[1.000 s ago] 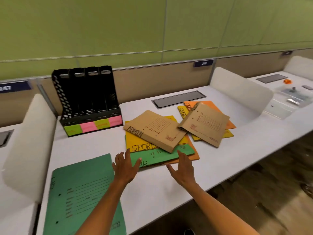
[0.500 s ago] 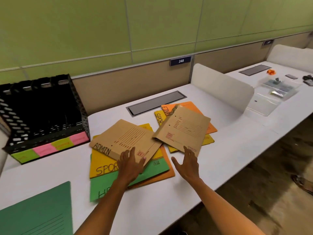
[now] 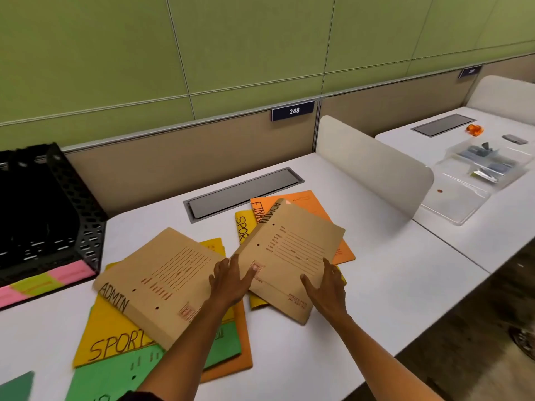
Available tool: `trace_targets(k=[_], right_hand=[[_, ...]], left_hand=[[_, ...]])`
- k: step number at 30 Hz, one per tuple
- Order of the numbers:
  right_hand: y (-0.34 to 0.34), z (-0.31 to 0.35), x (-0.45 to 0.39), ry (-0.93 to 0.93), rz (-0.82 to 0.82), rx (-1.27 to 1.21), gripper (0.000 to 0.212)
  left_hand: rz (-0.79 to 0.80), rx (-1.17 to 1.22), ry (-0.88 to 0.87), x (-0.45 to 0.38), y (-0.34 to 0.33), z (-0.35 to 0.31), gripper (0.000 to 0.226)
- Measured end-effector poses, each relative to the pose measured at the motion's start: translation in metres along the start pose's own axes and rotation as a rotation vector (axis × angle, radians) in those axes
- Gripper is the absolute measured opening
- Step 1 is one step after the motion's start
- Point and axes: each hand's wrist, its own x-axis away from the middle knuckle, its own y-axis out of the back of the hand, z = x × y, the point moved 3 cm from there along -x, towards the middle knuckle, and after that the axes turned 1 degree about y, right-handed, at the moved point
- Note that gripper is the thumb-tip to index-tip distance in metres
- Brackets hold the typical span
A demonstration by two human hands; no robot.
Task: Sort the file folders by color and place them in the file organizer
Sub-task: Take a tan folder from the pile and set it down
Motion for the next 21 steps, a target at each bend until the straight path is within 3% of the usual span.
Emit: trace_targets(k=[12,21], right_hand=[[-0.005,-0.010,-0.043,-0.036,-0.061,-0.038,0.073],[-0.013,0.001,-0.044,-0.121,-0.167,-0.128,0.062]], left_hand=[[0.084,-0.069,0.132,-0.070,-0.017,-0.031,0.069],[0.041,-0.068,0.198,-0.092,-0.018,-0.039,0.071]])
